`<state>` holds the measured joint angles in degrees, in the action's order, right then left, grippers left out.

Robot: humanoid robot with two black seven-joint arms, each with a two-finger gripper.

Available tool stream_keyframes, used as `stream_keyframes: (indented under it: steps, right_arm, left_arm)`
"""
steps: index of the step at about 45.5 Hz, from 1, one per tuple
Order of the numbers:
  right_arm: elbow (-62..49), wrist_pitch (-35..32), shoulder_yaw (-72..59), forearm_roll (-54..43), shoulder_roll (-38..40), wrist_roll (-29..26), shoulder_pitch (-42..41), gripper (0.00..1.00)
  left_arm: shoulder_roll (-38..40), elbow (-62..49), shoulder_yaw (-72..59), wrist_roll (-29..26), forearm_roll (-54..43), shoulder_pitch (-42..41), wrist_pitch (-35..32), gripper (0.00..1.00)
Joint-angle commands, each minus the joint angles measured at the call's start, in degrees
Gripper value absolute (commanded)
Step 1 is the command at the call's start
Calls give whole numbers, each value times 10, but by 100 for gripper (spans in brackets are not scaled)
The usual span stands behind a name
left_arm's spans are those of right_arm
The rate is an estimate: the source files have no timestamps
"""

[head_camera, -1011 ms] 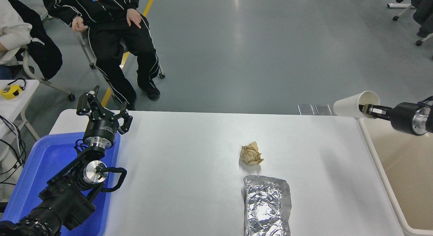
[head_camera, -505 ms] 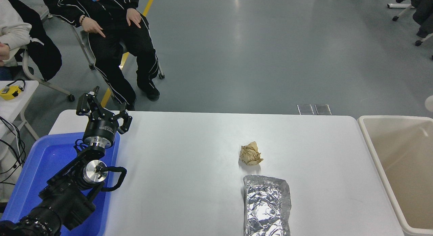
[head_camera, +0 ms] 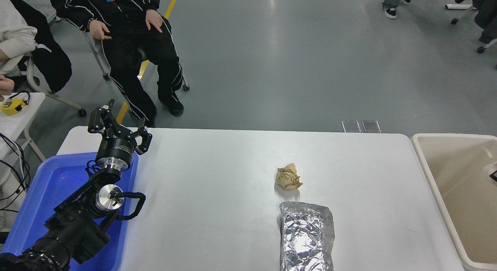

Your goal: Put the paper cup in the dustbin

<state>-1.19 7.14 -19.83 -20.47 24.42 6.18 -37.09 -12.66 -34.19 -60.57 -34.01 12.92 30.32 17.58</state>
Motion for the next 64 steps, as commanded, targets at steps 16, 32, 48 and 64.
stream_keyframes:
  steps: [16, 32, 48, 64]
  right_arm:
    - [0, 12, 26, 4, -15, -3, 29, 93]
    - [8, 2, 264, 4, 16, -3, -76, 99]
    - [261, 2, 557, 4, 142, 2, -196, 99]
    - [488, 2, 786, 4, 127, 8, -118, 99]
  left_arm:
    - [0, 0, 0, 0, 0, 0, 0, 100]
    - [0, 0, 0, 0, 0, 0, 0, 100]
    - [0, 0, 0, 0, 0, 0, 0, 100]
    - [0, 0, 0, 0, 0, 0, 0, 100]
